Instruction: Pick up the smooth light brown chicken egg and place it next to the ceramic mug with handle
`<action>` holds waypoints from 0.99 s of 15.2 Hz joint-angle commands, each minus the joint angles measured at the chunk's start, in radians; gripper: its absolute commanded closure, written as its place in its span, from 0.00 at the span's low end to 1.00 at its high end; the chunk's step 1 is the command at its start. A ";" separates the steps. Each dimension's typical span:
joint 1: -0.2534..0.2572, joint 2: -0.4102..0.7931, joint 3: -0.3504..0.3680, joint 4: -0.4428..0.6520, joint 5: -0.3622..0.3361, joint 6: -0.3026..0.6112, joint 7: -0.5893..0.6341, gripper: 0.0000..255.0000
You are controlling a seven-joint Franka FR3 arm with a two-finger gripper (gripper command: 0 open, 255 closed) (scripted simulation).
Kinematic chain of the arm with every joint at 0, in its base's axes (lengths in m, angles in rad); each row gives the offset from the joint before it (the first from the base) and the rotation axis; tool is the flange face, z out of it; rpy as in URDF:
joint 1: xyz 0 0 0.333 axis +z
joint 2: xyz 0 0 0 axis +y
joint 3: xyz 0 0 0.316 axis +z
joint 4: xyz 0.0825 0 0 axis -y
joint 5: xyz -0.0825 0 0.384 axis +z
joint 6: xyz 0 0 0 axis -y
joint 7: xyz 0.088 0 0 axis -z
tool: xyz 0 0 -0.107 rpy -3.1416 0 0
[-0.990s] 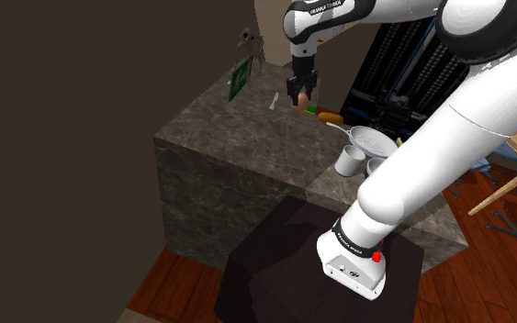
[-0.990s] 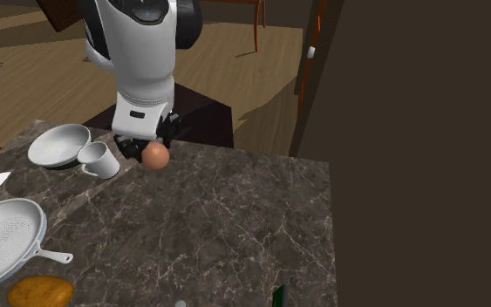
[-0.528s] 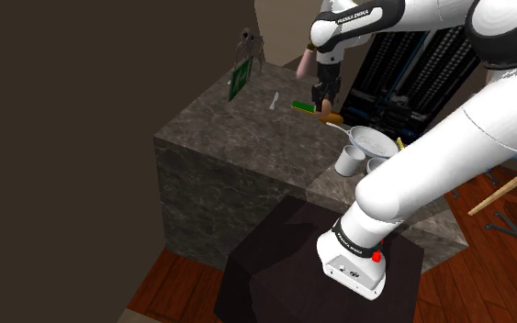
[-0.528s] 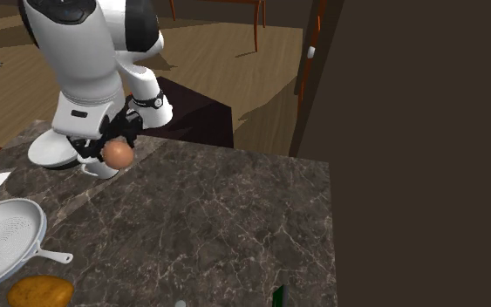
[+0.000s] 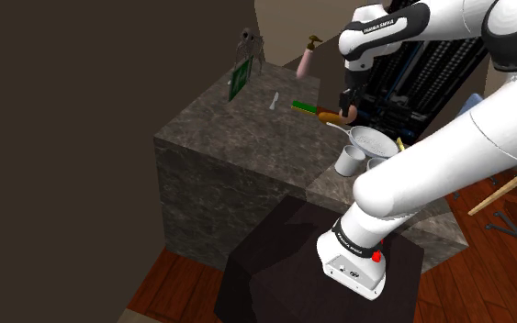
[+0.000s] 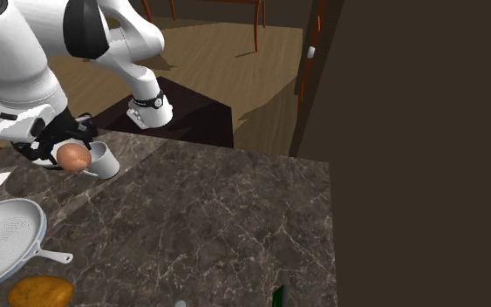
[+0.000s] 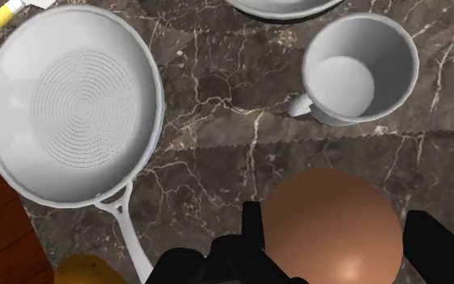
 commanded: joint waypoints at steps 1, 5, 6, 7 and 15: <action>-0.027 -0.023 -0.031 -0.016 -0.026 0.009 -0.044 1.00; -0.075 -0.032 -0.096 -0.020 -0.066 0.037 -0.132 1.00; -0.086 -0.031 -0.113 -0.019 -0.075 0.045 -0.155 1.00; -0.097 -0.029 -0.130 -0.016 -0.082 0.053 -0.178 1.00; -0.153 0.018 -0.237 0.004 -0.110 0.131 -0.310 1.00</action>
